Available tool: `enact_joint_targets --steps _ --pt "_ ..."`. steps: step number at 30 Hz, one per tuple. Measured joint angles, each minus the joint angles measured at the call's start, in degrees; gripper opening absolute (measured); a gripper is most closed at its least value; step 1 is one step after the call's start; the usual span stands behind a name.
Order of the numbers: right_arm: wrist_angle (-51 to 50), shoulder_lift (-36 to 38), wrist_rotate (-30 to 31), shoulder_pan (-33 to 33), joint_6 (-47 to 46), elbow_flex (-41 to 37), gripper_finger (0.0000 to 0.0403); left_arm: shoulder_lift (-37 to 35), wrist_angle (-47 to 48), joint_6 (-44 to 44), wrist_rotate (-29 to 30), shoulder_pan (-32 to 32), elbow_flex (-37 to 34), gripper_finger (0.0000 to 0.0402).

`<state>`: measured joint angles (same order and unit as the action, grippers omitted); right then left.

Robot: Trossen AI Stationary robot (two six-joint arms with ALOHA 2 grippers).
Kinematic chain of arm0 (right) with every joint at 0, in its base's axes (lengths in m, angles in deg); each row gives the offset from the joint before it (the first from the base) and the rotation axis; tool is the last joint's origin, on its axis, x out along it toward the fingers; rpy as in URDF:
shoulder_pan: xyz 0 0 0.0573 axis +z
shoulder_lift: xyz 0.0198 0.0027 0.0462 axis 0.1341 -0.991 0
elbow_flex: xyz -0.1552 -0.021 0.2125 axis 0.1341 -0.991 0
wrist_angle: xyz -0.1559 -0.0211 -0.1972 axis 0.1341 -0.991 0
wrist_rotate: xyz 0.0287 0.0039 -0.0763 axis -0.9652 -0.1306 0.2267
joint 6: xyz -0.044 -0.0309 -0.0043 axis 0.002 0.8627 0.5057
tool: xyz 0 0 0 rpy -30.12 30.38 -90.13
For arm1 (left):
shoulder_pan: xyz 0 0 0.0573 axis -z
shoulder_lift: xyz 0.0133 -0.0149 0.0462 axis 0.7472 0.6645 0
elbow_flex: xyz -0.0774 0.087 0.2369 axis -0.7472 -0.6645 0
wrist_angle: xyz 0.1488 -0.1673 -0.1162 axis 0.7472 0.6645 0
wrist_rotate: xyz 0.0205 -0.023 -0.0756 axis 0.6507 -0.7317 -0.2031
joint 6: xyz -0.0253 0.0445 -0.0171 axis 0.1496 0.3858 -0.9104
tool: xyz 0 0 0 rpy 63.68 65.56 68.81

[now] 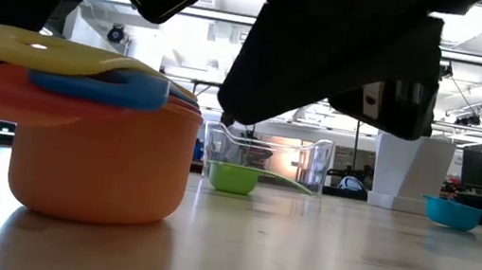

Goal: Nest measuring cups in basket
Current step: Stack the yellow measuring cup on top of the blue measuring cup, then stack the green measuring cup on top of the yellow measuring cup

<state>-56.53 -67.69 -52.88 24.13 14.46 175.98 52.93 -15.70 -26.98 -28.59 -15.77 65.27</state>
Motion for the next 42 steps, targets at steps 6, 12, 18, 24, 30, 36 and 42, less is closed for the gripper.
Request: enact_joint_targets --steps 6,12,18,24,30,36,42 --pt "0.00 0.19 -0.43 0.38 -3.75 0.00 0.0000 -1.27 1.19 2.30 -0.19 0.04 0.26 0.0078" --pt "-0.22 2.29 0.15 0.72 -4.05 0.00 0.0000 -4.32 1.88 5.18 0.05 0.07 0.46 0.0078" --pt "-1.08 5.28 4.36 0.40 -3.62 0.00 0.0000 -8.08 2.98 9.48 2.09 -0.02 0.40 0.0078" --pt "-2.96 8.67 7.75 -1.63 -2.06 0.00 0.0000 -11.99 8.29 12.42 5.77 -0.76 0.37 0.0078" --pt "-6.04 12.01 9.06 -4.71 2.20 0.02 0.0000 -16.28 17.37 13.96 11.51 -1.73 0.31 0.0078" --pt "-11.30 14.83 9.01 -9.43 7.61 0.02 0.0000 -20.21 25.84 17.05 16.83 -3.71 0.28 0.0078" --pt "-17.41 16.77 8.64 -15.07 12.65 0.02 0.0000 -24.77 29.94 18.49 24.65 -6.99 -2.14 0.0078"
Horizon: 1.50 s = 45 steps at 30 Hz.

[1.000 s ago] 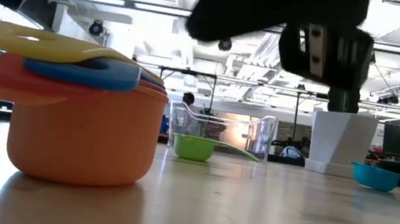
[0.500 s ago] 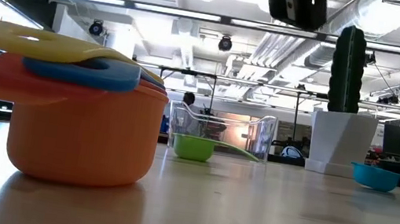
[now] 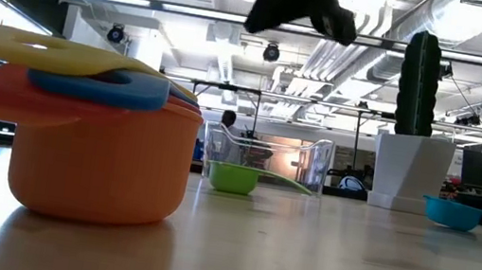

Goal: Nest measuring cups in basket
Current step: Stack the green measuring cup on top of the yellow measuring cup

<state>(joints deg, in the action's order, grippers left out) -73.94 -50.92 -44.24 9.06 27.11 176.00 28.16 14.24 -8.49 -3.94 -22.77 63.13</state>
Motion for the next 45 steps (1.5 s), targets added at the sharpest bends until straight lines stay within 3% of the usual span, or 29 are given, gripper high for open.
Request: enact_joint_targets --steps 13,25,45 --pt "-6.22 0.28 -2.89 -13.38 9.29 0.07 0.0005 -13.58 2.14 3.43 -0.99 -10.92 -13.08 0.0078" --pt "-5.17 -0.65 -9.54 -22.74 20.58 0.06 0.0087 -19.73 1.93 7.49 -2.13 -18.96 -17.29 0.0078" --pt "-3.97 -10.64 -14.52 -24.25 23.01 0.00 0.0092 -19.81 1.65 7.91 -5.57 -19.63 -17.27 0.0078"
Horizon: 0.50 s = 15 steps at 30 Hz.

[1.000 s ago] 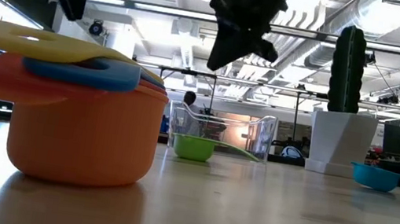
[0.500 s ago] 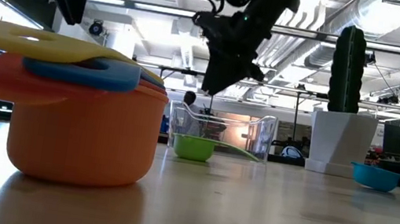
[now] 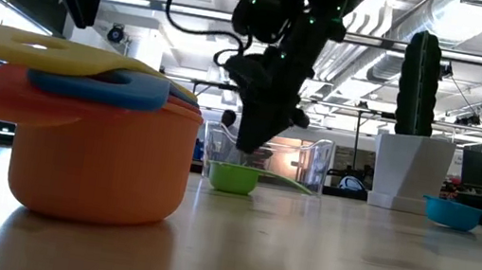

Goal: Nest measuring cups in basket
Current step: Stack the green measuring cup on top of the yellow measuring cup

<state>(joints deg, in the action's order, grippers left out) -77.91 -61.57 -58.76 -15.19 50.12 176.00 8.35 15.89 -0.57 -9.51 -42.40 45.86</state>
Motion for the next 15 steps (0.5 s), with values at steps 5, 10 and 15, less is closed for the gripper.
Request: enact_joint_targets --steps 5,10,15 --pt "0.38 -1.62 1.03 0.02 0.02 0.00 0.0092 0.00 0.00 -0.01 0.02 0.00 0.00 0.0078" --pt "0.41 -3.42 1.02 0.02 0.10 0.00 0.0092 0.00 -0.04 -0.02 0.03 0.00 0.00 0.0078" --pt "0.38 -5.01 1.60 0.02 -0.05 0.00 0.0092 0.00 -0.03 -0.03 0.03 0.00 0.00 0.0078"
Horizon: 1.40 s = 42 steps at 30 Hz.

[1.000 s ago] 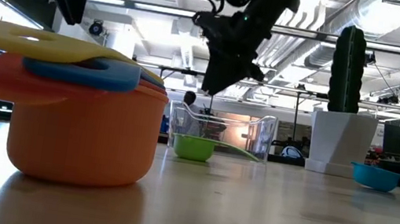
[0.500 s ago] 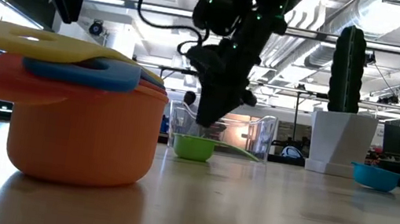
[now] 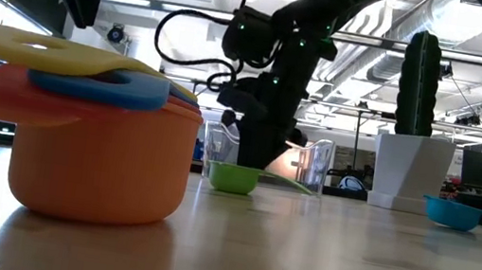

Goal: Nest measuring cups in basket
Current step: Stack the green measuring cup on top of the yellow measuring cup

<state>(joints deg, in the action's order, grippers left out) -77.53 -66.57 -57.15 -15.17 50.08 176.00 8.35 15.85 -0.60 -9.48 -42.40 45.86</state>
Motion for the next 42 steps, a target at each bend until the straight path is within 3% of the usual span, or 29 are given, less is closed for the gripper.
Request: enact_joint_targets --steps 4,9,17,21,30,42 --pt "-0.05 -0.31 0.07 0.00 -0.21 0.00 0.0075 0.00 -0.01 0.00 0.02 0.00 0.00 0.0078" --pt "-0.04 -0.31 -0.70 0.01 -1.97 0.00 0.0010 0.00 0.00 -0.01 0.04 0.00 0.00 0.0078" --pt "-0.27 -0.16 -2.11 0.83 -8.29 0.00 0.0005 0.01 0.05 0.32 0.04 0.11 0.02 0.0078" --pt "-0.35 1.25 -1.54 2.36 -13.19 0.00 0.0003 0.00 0.06 4.83 0.03 0.11 0.04 0.0078" --pt "-0.08 6.20 3.48 9.91 -32.70 0.00 0.0001 0.00 0.09 17.41 -1.23 0.09 0.04 0.0078" --pt "4.89 7.16 9.35 23.76 -63.98 0.04 0.0001 0.00 0.07 26.12 -1.31 0.07 0.04 0.0078"
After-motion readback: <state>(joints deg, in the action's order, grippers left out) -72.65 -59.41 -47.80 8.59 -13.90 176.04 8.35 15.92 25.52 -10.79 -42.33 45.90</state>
